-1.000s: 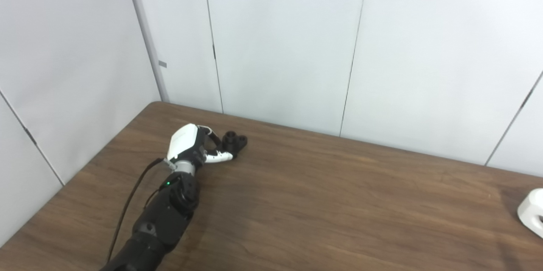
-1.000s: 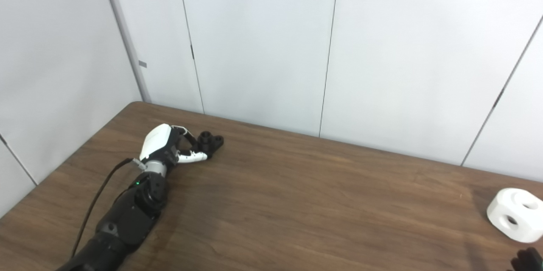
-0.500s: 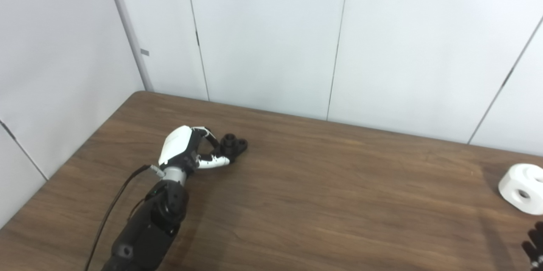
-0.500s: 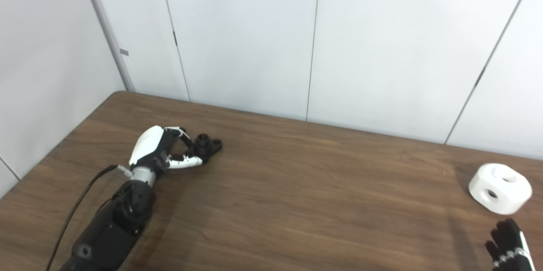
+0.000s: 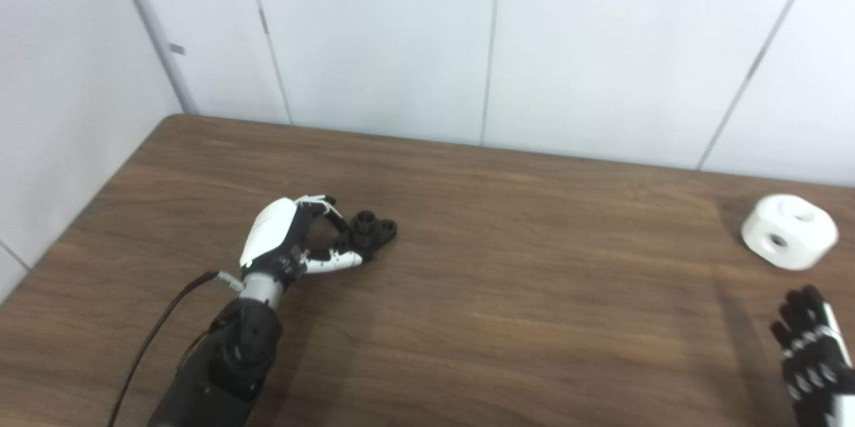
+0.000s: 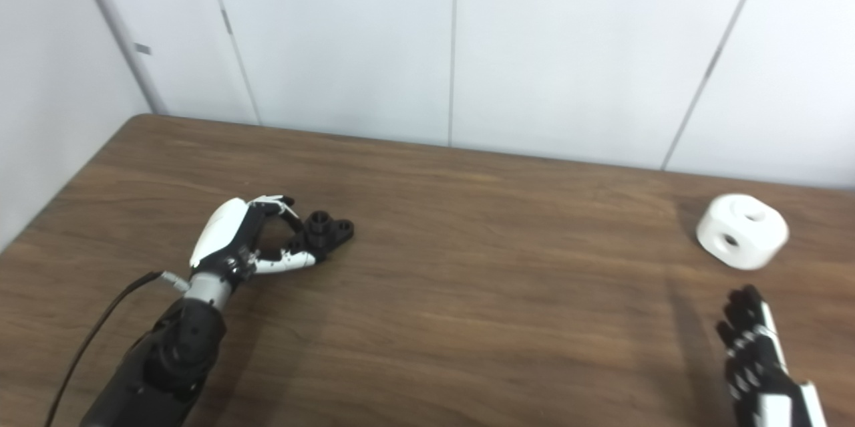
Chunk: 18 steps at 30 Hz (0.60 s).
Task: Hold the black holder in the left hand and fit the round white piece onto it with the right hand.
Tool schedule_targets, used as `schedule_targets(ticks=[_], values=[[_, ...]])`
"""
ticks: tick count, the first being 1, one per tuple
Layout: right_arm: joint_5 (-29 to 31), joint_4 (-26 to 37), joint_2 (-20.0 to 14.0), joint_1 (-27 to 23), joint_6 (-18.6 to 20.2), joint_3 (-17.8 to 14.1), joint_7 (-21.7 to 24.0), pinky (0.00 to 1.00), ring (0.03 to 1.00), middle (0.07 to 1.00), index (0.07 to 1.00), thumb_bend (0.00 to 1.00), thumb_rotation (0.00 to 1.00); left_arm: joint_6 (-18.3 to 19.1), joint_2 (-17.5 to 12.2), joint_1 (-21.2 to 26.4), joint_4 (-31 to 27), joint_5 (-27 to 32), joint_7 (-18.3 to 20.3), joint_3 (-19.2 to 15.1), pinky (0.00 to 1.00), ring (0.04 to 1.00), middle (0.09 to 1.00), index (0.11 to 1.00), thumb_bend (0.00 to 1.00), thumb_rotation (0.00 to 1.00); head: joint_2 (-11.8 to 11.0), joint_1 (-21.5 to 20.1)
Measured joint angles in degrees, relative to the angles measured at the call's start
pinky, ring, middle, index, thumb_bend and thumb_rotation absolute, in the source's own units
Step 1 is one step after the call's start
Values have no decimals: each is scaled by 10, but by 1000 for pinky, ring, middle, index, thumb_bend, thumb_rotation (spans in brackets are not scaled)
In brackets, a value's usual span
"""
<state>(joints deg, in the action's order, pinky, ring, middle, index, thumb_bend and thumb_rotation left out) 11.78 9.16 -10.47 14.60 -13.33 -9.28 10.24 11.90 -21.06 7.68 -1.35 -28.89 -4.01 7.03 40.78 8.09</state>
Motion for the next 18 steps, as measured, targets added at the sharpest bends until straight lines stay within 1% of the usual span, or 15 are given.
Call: schedule_targets(ticks=[2, 4, 7, 9, 12, 15, 16, 18], values=[[-9, 5, 3, 4, 4, 3, -4, 1000, 997, 975, 976, 628, 985, -14, 4, -14, -14, -4, 3, 9, 963, 901, 826, 486, 522, 51, 11, -17], [-16, 9, 5, 7, 8, 5, -10, 1000, 999, 972, 976, 624, 981, -25, 7, -26, -24, -8, 4, 15, 973, 901, 828, 486, 522, 51, 16, -23], [-19, 14, 7, 9, 18, 7, -14, 1000, 997, 972, 972, 608, 965, -40, 13, -35, -34, -15, 5, 19, 981, 901, 825, 486, 522, 50, 21, -26], [-19, 20, 12, 13, 27, 8, -18, 1000, 999, 974, 974, 608, 961, -59, 13, -39, -35, -20, 6, 23, 982, 899, 819, 486, 522, 50, 21, -26], [-20, 27, 16, 17, 40, 15, -21, 1000, 1000, 974, 971, 615, 961, -77, 13, -50, -40, -27, 12, 34, 981, 895, 815, 486, 522, 51, 31, -34], [-23, 31, 16, 19, 49, 17, -26, 1000, 998, 967, 962, 620, 958, -85, 18, -66, -57, -36, 21, 47, 976, 891, 814, 486, 523, 53, 33, -38], [-23, 31, 17, 20, 50, 18, -27, 1000, 999, 968, 963, 615, 960, -85, 21, -69, -59, -42, 23, 49, 975, 891, 814, 486, 523, 53, 40, -45], [-24, 34, 17, 21, 52, 21, -29, 1000, 1000, 971, 969, 601, 973, -86, 28, -79, -71, -50, 24, 53, 976, 892, 813, 485, 523, 53, 44, -48]])
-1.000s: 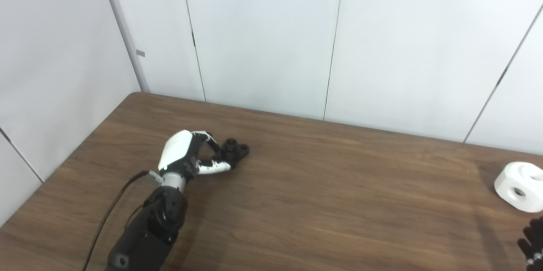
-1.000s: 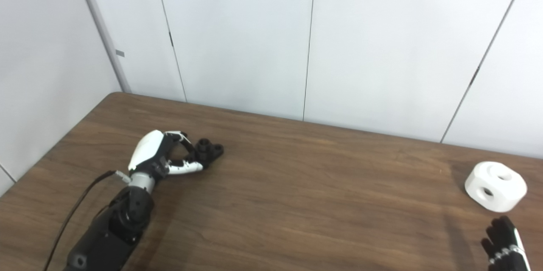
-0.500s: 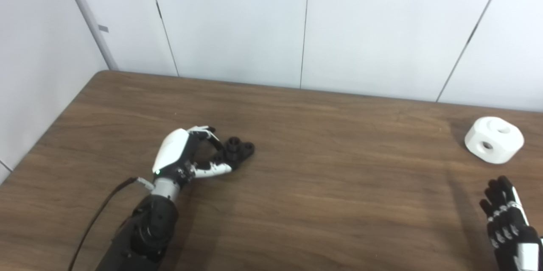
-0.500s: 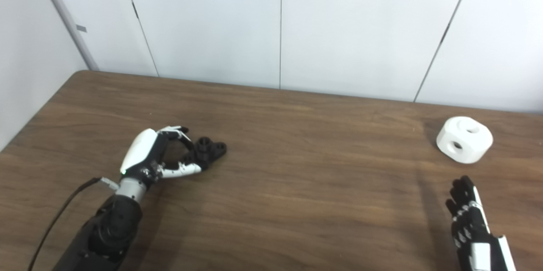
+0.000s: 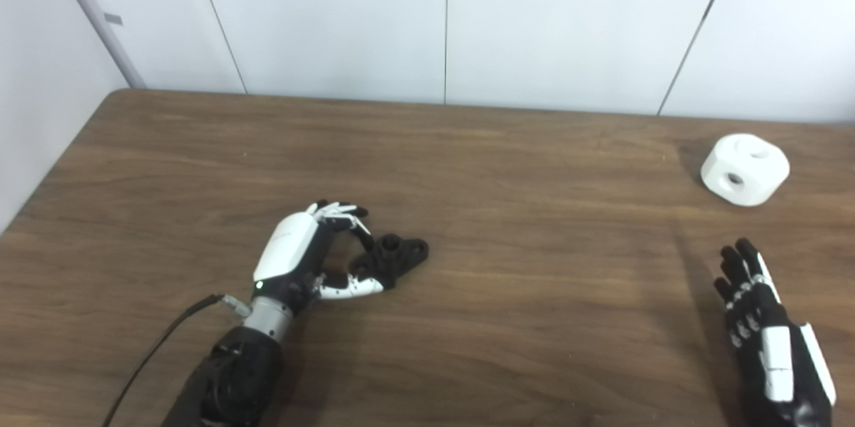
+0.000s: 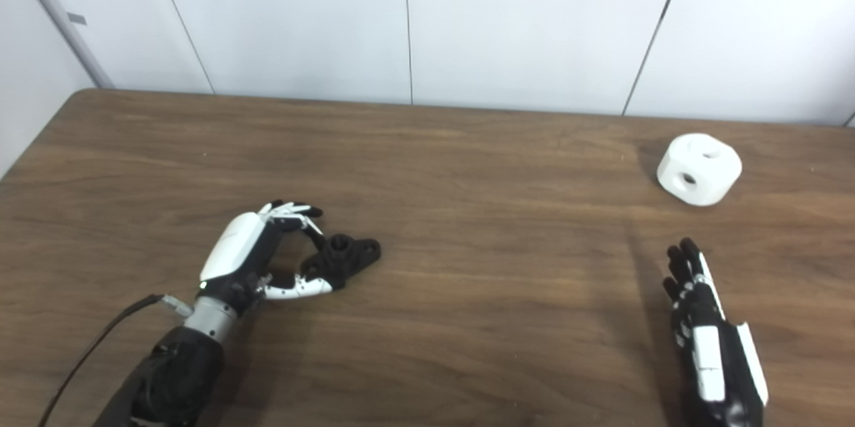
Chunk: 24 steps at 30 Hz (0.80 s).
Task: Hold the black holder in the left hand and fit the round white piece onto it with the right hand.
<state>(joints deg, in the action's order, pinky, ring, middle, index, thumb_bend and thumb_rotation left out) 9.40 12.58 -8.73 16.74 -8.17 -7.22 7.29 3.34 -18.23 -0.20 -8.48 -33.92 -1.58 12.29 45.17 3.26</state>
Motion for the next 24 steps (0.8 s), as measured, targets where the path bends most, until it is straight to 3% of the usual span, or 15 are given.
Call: schedule_targets(ticks=[8, 24], values=[[-8, 11, 2, 5, 19, 12, -10, 1000, 1000, 970, 963, 634, 952, -39, 20, -11, -2, -36, -2, 34, 975, 890, 819, 485, 523, 54, 16, -17], [-12, 26, 4, 9, 40, 35, -44, 1000, 991, 962, 959, 648, 950, -66, 29, -27, -2, -81, -14, 58, 1000, 897, 814, 484, 524, 54, 26, -54]])
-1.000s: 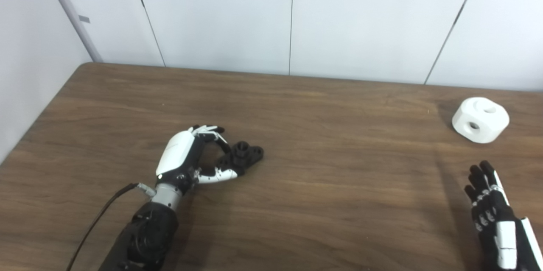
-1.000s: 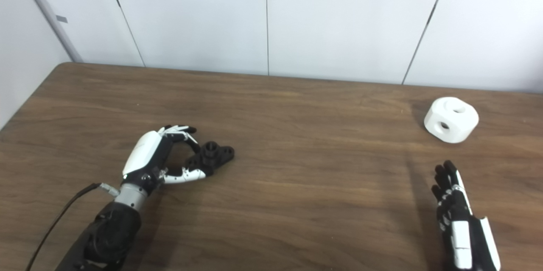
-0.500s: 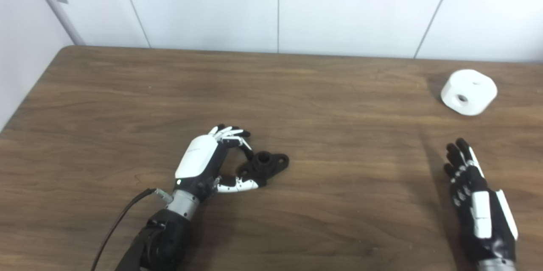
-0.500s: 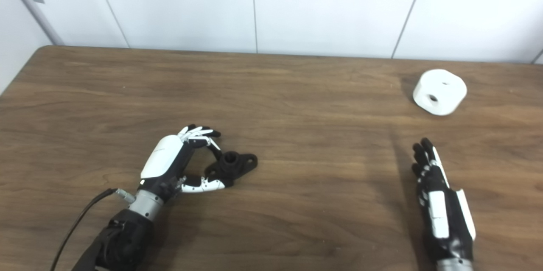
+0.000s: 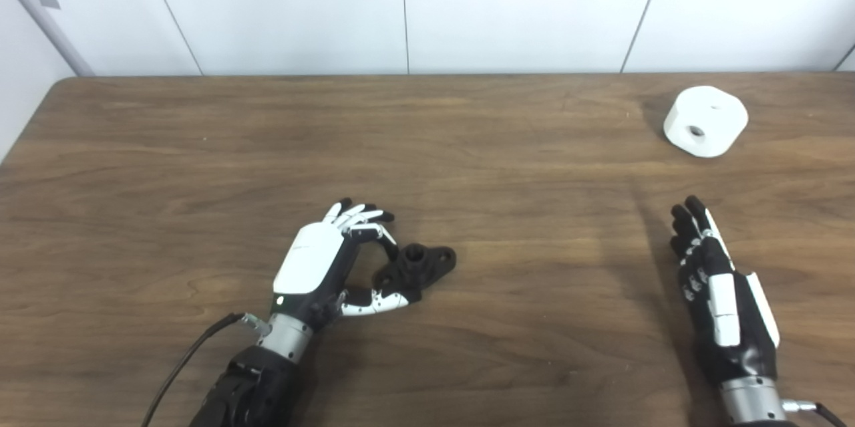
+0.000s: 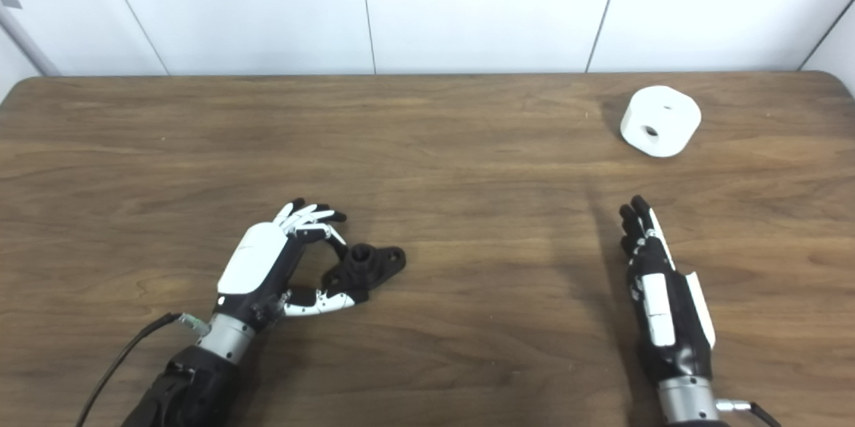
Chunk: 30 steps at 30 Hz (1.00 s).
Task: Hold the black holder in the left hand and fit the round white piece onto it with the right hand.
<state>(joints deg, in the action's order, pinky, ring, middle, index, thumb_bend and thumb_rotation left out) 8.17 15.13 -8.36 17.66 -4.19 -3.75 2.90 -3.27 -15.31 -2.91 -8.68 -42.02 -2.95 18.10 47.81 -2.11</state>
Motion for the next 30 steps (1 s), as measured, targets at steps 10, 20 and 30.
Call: schedule_targets(ticks=[10, 20, 30], values=[[-20, 3, 1, 0, 6, 9, -20, 967, 968, 949, 926, 569, 887, -2, 1, -5, 0, 0, -4, 2, 1000, 896, 811, 485, 523, 54, -8, -16], [-100, 13, 1, -7, 15, 8, -63, 886, 913, 897, 842, 636, 472, -16, 1, -10, 0, 1, -4, -1, 999, 890, 804, 485, 523, 53, -18, -41], [-142, 31, 1, -72, 107, -28, -98, 934, 939, 913, 788, 739, 312, -36, -5, -16, 0, 14, 4, -15, 965, 867, 794, 485, 523, 51, -37, -145]])
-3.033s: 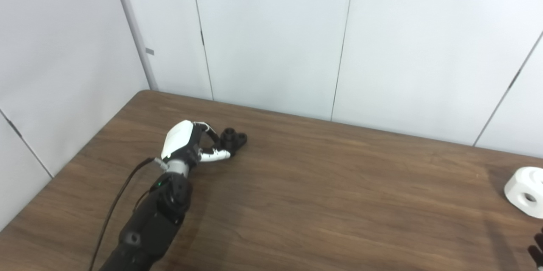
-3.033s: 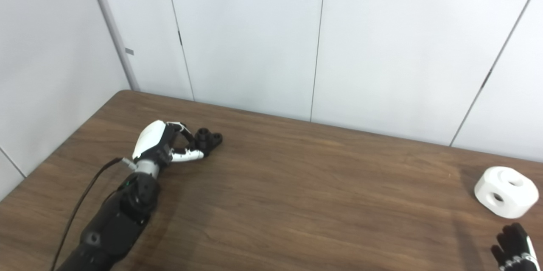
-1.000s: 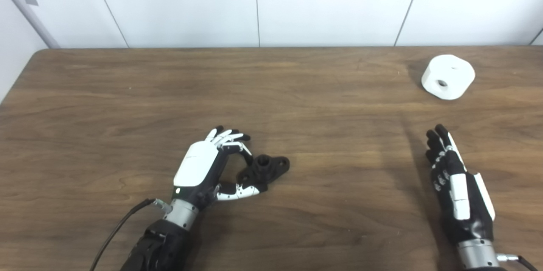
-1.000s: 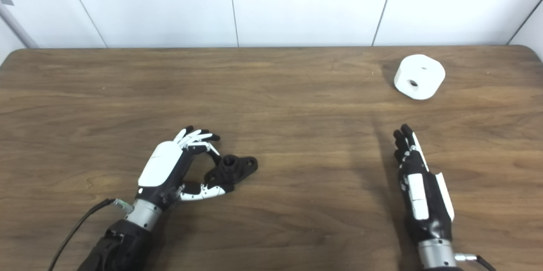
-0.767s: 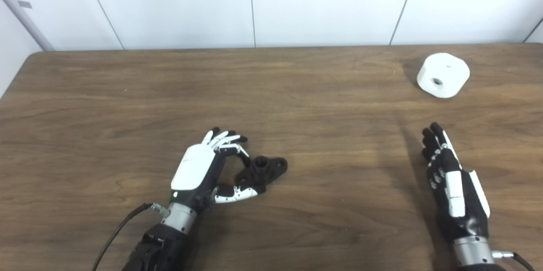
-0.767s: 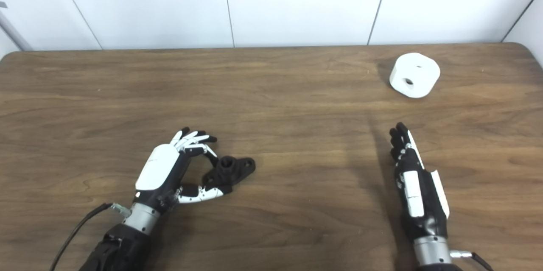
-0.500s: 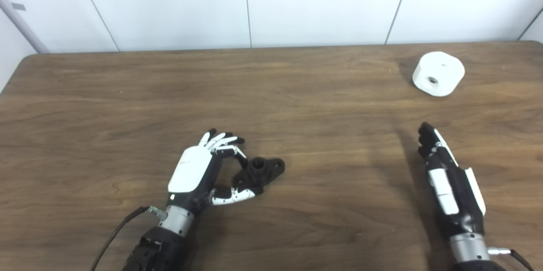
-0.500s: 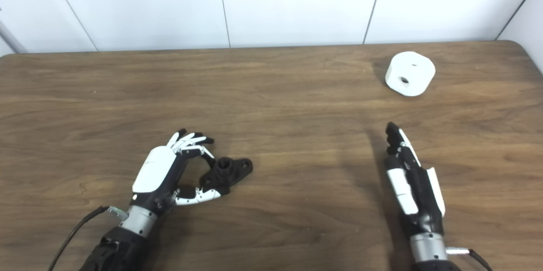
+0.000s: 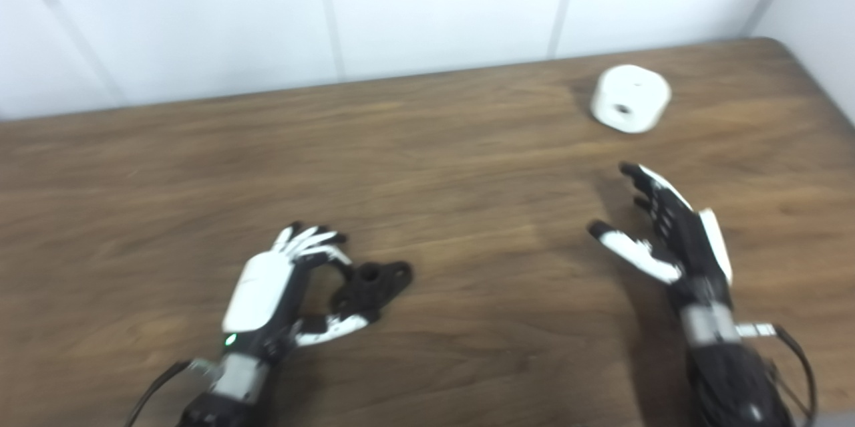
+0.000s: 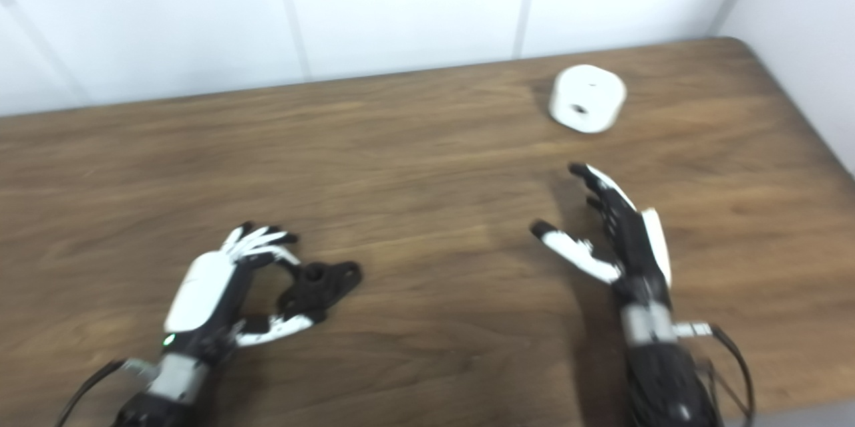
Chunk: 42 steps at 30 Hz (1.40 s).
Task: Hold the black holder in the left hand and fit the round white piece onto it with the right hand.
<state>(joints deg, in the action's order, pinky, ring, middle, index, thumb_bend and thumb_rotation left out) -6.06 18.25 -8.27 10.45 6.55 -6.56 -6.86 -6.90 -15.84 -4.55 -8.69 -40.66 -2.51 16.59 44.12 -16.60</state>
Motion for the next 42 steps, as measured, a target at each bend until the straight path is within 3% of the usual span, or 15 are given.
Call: schedule_targets(ticks=[9, 17, 21, 26, 40, 42], values=[[-56, 18, 14, -73, 71, -8, -6, 933, 924, 884, 771, 799, 307, -27, -13, -2, 1, 0, 4, -12, 933, 844, 779, 484, 522, 49, -18, -50], [-90, 8, 8, -117, 91, -25, -15, 975, 934, 878, 767, 808, 291, -37, -15, -2, 4, 0, 4, -20, 913, 831, 771, 484, 522, 48, -30, -57], [-117, -11, -18, -145, 101, -24, -13, 998, 929, 888, 759, 817, 320, -41, -15, -2, 4, -1, 4, -21, 905, 826, 767, 484, 522, 48, -39, -57], [-159, -34, -53, -179, 126, -16, -10, 930, 922, 904, 774, 851, 356, -42, -15, -3, 6, -2, 4, -24, 898, 823, 764, 484, 522, 48, -47, -55], [-205, -150, -114, -256, 133, 13, 1, 872, 957, 954, 782, 898, 281, -40, -14, -3, 6, -6, 6, -24, 889, 823, 764, 484, 522, 47, -64, -40], [-210, -171, -120, -265, 135, 21, 2, 922, 989, 974, 793, 902, 268, -39, -14, -4, 6, -9, 6, -24, 892, 827, 765, 484, 522, 47, -68, -39]])
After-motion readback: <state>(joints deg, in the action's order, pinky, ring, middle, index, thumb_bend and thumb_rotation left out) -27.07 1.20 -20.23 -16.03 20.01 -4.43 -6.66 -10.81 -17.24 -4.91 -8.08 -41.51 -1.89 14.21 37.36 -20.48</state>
